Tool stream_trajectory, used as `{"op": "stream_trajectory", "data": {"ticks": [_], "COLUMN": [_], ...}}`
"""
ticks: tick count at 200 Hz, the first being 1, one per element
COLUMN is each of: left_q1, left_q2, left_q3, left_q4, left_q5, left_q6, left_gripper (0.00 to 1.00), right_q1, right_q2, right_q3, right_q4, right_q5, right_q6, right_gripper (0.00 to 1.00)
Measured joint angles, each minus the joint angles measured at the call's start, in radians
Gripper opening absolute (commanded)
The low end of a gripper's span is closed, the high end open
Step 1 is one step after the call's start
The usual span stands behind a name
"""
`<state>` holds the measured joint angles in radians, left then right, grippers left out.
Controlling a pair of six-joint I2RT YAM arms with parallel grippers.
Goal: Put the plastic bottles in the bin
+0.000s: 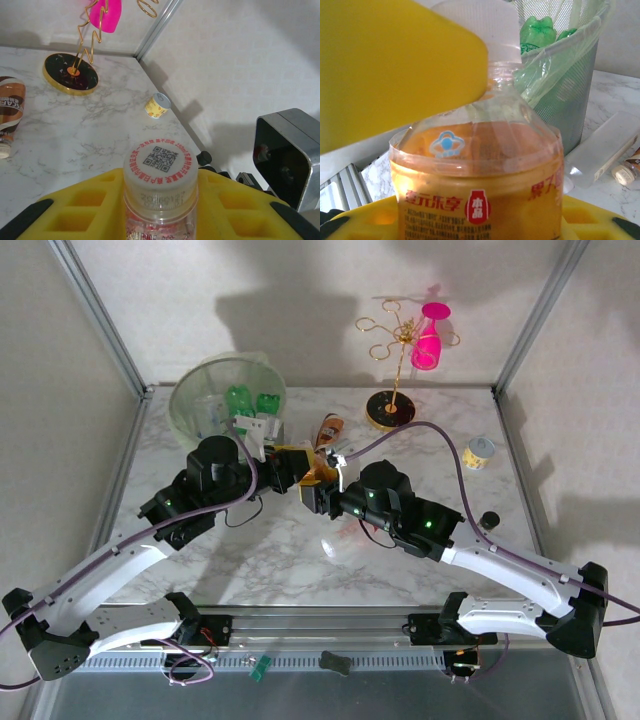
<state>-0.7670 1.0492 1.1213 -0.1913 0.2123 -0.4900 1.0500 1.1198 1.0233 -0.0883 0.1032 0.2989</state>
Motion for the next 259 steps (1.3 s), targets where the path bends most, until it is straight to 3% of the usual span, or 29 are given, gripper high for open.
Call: {"op": "stream_trajectory", "data": {"ticks": [30,105,126,193,259], "left_q1": [0.0,-0.005,-0.005,0.046,0.362], "left_q2": [-0.017,-0.054,-0.077,-0.053,0.056], "left_q3": [-0.007,-0.012,-0.012,0.069,0.269], "left_q4": [0.0,-0.011,-0.011,-0.082,-0.106], "left_q5": [-0.005,-0.024,-0.047,-0.156,-0.22], "left_q6": [0.001,0.004,0.005,0.023,-0.004], "left_gripper": [0.0,0.0,0.0,0.0,0.0], "right_q1": [0.006,0.019,0.019,0.019,0.019], "right_q2": [0.0,0.0,0.0,-0.005,-0.047], "right_q3": [-0.001,-0.001,-0.001,-0.011,-0.018], "right_q4": [0.01,0.022,0.021,0.014,-0.024], "right_q5": [0.0,0.017,0.032,0.079,0.238], "right_q6": [0.0,0.001,0.007,0.007,0.007], "right_gripper": [0.27,0.85,0.97,0.99,0.98]}}
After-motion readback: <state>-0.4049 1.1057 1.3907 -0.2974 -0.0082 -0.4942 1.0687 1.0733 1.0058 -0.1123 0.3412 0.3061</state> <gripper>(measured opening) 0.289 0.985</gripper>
